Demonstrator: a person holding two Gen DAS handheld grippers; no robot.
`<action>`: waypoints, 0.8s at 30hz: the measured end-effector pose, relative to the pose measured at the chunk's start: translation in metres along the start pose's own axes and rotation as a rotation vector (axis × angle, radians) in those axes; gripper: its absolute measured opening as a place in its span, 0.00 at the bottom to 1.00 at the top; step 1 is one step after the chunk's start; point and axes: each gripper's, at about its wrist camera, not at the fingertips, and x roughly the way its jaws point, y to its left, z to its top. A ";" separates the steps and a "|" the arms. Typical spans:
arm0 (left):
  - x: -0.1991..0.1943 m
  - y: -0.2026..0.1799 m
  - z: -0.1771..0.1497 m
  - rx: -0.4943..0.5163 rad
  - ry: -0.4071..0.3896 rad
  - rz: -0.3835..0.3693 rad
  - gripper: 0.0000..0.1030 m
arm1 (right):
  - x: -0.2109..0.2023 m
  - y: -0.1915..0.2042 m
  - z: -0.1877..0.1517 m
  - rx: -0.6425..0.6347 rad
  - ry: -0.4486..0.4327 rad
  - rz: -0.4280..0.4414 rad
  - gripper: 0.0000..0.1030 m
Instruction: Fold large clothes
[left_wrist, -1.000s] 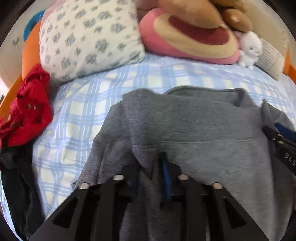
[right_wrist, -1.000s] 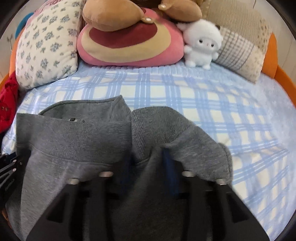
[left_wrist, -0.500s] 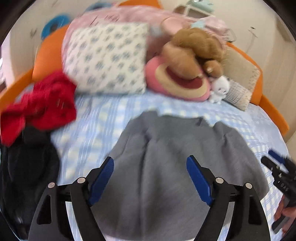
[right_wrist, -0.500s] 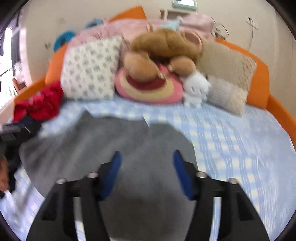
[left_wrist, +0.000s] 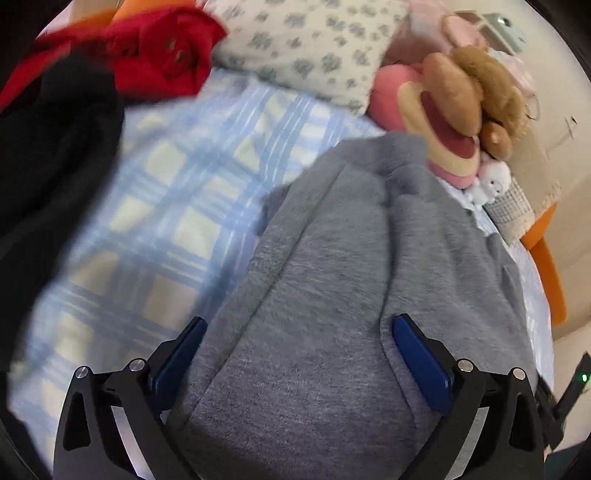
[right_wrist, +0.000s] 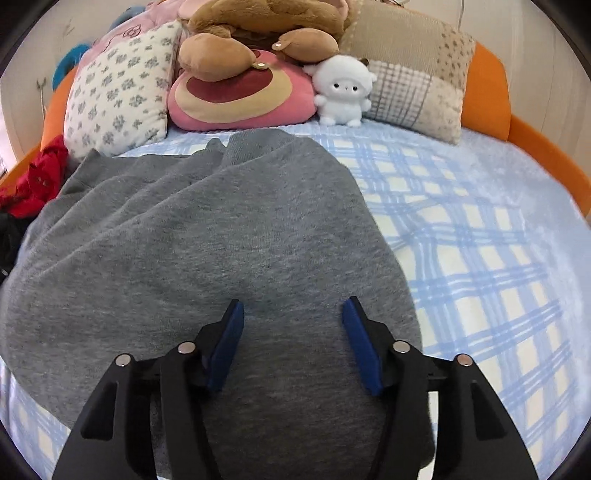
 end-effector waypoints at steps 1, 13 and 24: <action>-0.017 0.000 -0.001 -0.006 -0.006 -0.029 0.98 | -0.004 -0.003 -0.001 0.004 -0.010 -0.015 0.65; -0.081 0.019 -0.052 -0.150 0.017 -0.244 0.98 | -0.081 0.007 -0.057 0.046 -0.131 0.101 0.86; -0.031 0.026 -0.072 -0.343 0.055 -0.492 0.98 | -0.065 -0.002 -0.087 0.135 -0.062 0.091 0.86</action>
